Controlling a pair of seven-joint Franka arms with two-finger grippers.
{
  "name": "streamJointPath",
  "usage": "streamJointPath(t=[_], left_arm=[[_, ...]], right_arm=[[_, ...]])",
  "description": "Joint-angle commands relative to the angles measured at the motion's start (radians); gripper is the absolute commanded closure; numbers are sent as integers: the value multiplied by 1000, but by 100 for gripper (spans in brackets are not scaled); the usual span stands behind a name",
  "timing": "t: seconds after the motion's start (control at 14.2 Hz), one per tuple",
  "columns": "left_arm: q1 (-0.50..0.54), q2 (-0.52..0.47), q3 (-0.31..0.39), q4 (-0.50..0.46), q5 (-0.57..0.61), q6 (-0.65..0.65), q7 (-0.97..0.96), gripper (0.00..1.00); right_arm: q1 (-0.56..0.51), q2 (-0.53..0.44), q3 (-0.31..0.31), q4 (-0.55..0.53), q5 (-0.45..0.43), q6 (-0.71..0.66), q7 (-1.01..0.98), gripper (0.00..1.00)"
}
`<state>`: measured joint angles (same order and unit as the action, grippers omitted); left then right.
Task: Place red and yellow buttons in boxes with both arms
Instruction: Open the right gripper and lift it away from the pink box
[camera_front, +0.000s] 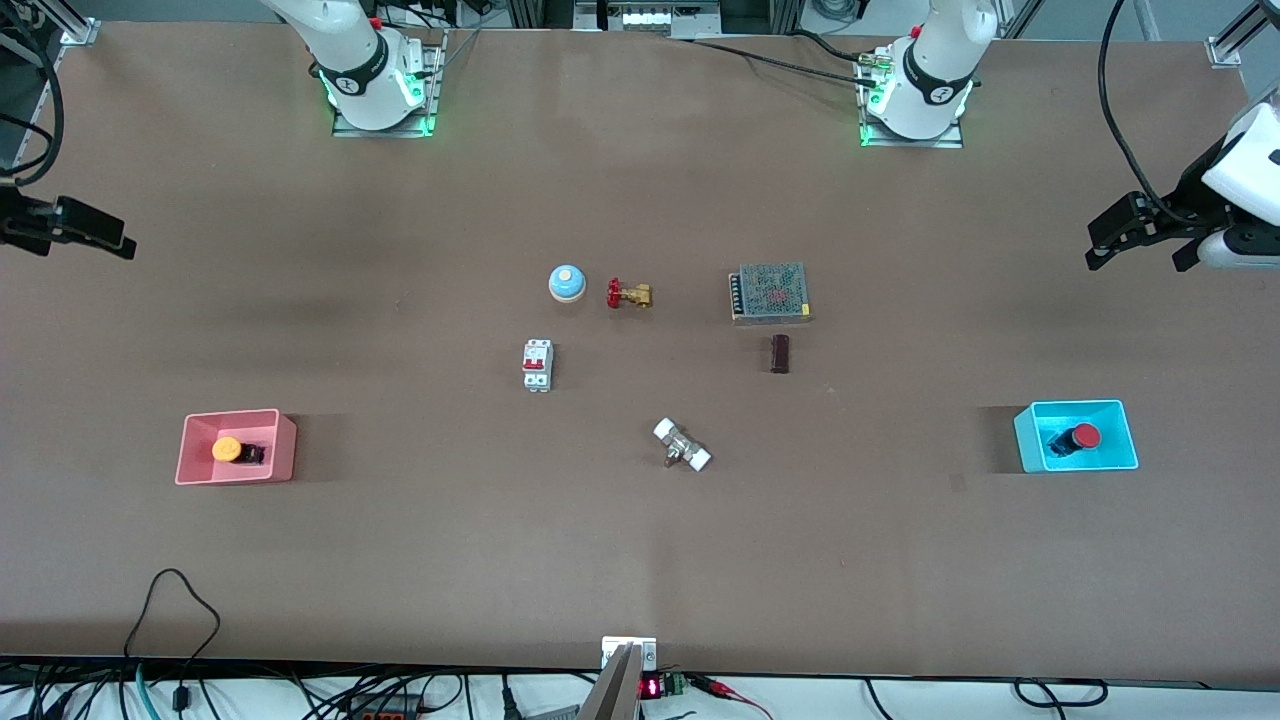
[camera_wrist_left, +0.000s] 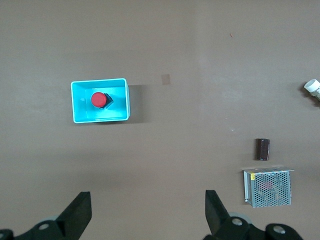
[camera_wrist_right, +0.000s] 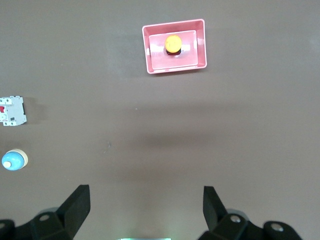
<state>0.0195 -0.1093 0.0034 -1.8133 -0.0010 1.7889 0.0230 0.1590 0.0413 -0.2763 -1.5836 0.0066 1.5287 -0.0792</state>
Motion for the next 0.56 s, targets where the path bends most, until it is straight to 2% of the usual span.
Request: streamJointPath(t=[0.0, 0.49], left_arm=[[-3, -23, 4, -18, 10, 9, 12, 0], [-3, -23, 3, -18, 9, 7, 12, 0]], right_arm=[[17, -57, -7, -53, -16, 10, 30, 0], [17, -57, -7, -53, -16, -13, 33, 0]])
